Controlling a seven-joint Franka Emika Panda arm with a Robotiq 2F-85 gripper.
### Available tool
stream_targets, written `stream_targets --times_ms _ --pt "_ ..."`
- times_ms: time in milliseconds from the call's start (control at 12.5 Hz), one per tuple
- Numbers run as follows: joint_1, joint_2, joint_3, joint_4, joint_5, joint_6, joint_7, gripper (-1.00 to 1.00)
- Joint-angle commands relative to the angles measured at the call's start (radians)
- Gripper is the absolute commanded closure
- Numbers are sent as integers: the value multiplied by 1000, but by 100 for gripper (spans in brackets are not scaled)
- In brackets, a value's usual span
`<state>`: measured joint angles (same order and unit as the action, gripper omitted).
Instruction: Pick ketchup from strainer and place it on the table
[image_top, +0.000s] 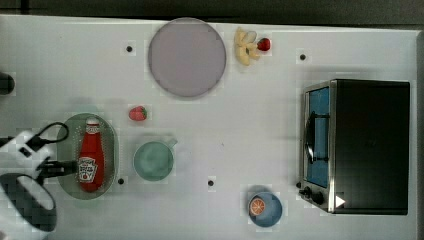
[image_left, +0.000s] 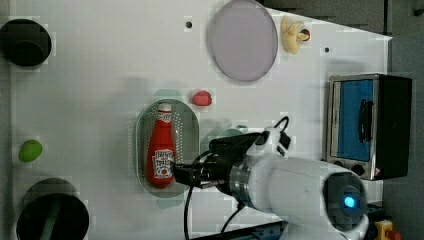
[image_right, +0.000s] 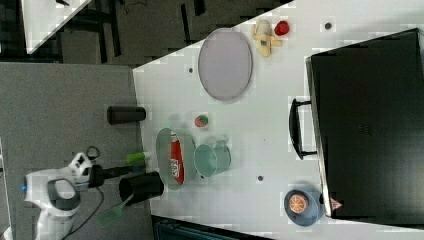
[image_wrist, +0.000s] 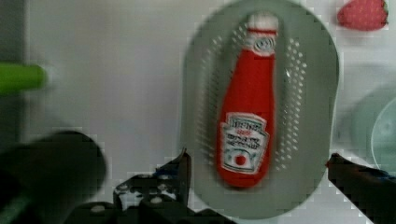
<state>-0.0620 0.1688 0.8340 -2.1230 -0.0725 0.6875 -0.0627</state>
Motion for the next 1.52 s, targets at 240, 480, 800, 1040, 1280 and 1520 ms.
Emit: stream_targets --times_ms 240,480,800,1040,1280,1520 --pt "-18 144 -18 -68 -109 166 157 -100" --pt "-14 260 -21 -71 -193 231 226 -100" --pt "-8 394 -37 -64 -327 292 353 -100" --pt "6 457 -67 -52 -412 316 390 -91" --pt "10 472 -71 -48 -425 329 390 -20" --pt "2 433 -48 -46 -421 309 390 -18"
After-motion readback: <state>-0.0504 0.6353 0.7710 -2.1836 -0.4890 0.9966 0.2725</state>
